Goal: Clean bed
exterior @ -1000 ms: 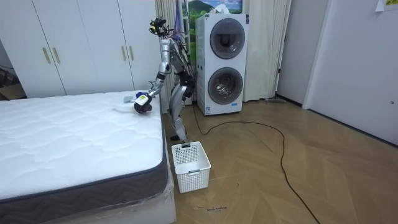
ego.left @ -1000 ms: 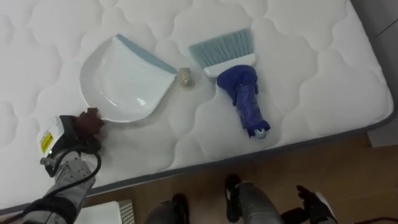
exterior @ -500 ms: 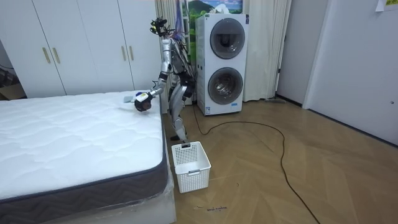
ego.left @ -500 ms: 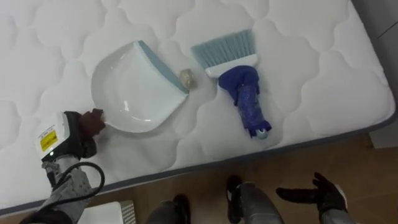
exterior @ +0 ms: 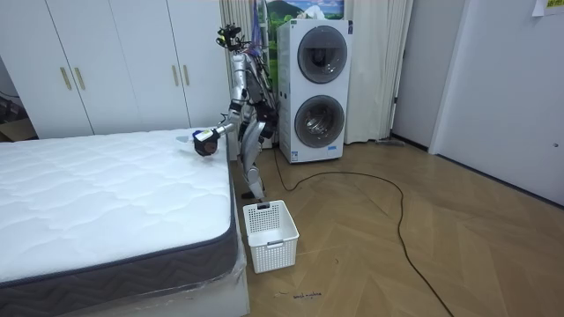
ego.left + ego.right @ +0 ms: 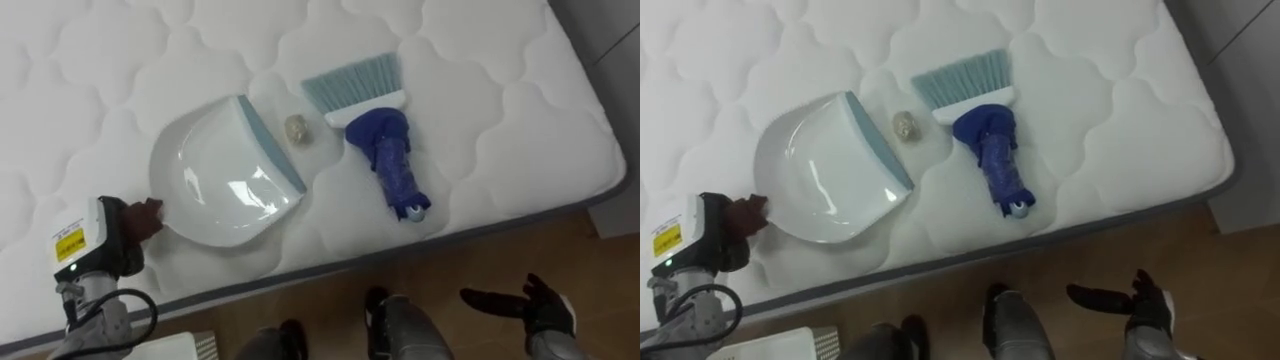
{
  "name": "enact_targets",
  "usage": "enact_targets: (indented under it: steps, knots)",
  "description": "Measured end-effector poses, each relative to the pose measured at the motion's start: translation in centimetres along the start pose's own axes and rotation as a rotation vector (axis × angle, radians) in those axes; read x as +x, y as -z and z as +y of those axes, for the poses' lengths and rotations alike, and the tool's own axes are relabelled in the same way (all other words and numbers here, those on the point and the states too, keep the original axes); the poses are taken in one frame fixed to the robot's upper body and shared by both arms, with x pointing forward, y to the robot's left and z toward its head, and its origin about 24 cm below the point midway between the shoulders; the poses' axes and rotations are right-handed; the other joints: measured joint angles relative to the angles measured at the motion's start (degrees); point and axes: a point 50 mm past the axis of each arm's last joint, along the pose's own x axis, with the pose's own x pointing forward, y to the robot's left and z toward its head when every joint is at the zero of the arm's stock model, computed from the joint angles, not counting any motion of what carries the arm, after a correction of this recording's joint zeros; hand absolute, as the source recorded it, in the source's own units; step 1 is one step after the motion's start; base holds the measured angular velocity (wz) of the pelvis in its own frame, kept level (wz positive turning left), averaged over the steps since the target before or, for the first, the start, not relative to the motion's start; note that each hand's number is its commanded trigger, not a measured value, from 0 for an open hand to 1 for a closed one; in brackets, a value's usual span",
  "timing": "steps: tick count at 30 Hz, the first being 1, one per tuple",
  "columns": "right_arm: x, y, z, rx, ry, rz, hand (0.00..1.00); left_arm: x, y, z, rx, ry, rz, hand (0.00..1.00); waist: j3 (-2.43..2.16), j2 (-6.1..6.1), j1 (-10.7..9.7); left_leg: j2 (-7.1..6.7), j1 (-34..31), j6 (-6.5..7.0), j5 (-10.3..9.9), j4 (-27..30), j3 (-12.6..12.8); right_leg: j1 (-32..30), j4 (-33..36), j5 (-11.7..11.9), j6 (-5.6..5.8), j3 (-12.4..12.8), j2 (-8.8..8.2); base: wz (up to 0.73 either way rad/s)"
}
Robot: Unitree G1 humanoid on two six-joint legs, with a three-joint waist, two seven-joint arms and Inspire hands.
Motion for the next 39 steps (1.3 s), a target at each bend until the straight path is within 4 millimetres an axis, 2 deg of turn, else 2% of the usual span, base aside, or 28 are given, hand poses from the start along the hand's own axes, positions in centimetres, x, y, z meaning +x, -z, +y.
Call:
enact_targets:
  steps: [4,10,12,17,20,25,29,31,33,39]
  knots:
    - [0.1,-0.8,0.1,0.043,0.009,-0.027,0.0,-0.3,0.3,-0.1,0.013,-0.003,-0.002,1.0,-0.31,0.3,0.2,0.46,-0.1,0.01,0.0,0.0,0.1,0.0,-1.0,0.8,0.09,0.0,0.69,-0.06]
    - [-0.1,-3.8,0.2,0.131,0.08,-0.146,0.0,-1.6,1.0,-0.6,0.025,0.0,-0.005,1.0,-0.52,0.04,-0.1,0.43,0.8,0.03,0.0,-0.8,1.4,0.0,-0.9,0.9,0.13,1.0,0.64,-0.09]
    - [-0.5,-5.4,0.5,0.105,0.099,-0.227,0.0,-2.0,1.4,-0.8,0.032,0.01,0.004,1.0,-0.85,-0.16,-0.3,0.37,1.2,0.03,0.0,-1.1,1.7,0.0,-0.7,0.8,0.1,1.2,0.59,-0.06]
    - [-1.7,-8.9,1.8,0.045,0.122,-0.424,0.0,-2.1,1.5,-0.9,0.035,0.016,0.008,1.0,-1.27,-0.95,-0.3,0.35,1.8,0.03,0.0,-1.2,1.8,0.5,-0.8,0.9,0.07,1.3,0.58,-0.01]
    - [-2.2,-10.3,2.2,-0.014,0.153,-0.52,0.0,-2.4,1.9,-1.1,0.045,0.03,0.022,1.0,-1.37,-2.01,-0.2,-0.07,2.9,0.1,0.1,-2.0,2.0,1.2,-0.8,0.7,0.31,1.9,0.47,0.0]
    - [-3.2,-12.9,3.1,-0.032,0.182,-0.662,0.0,-2.3,1.9,-1.2,0.047,0.062,0.027,1.0,-1.38,-2.07,0.1,-0.17,2.8,0.26,0.4,-3.2,2.0,1.3,-2.2,1.0,0.6,1.9,0.52,0.0]
    - [-3.8,-13.9,3.7,-0.031,0.178,-0.728,0.0,-2.2,1.9,-1.3,0.048,0.092,0.03,1.0,-1.3,-2.05,1.4,0.35,3.1,0.31,0.3,-3.3,2.0,1.8,-2.9,1.1,0.47,1.4,0.78,-0.04]
    - [-4.1,-14.4,4.3,-0.036,0.16,-0.751,0.0,-1.9,1.6,-1.2,0.044,0.101,0.026,1.0,-0.98,-2.04,1.7,0.46,3.0,0.32,0.3,-3.3,2.0,1.9,-3.0,1.0,0.41,1.2,0.73,0.04]
    - [-4.4,-15.3,5.2,-0.035,0.131,-0.789,0.0,-1.2,1.0,-1.0,0.029,0.109,0.017,1.0,-0.04,-2.05,2.5,0.47,2.7,0.34,0.2,-3.3,2.0,1.6,-2.9,0.9,0.38,0.9,0.56,0.03]
    - [-4.7,-15.3,6.5,-0.076,0.06,-0.804,0.0,-0.7,0.6,-1.0,-0.01,0.152,0.028,1.0,0.12,-2.08,3.3,0.41,1.8,0.31,0.2,-3.2,1.9,0.9,-1.9,0.0,0.19,0.2,-0.2,0.09]
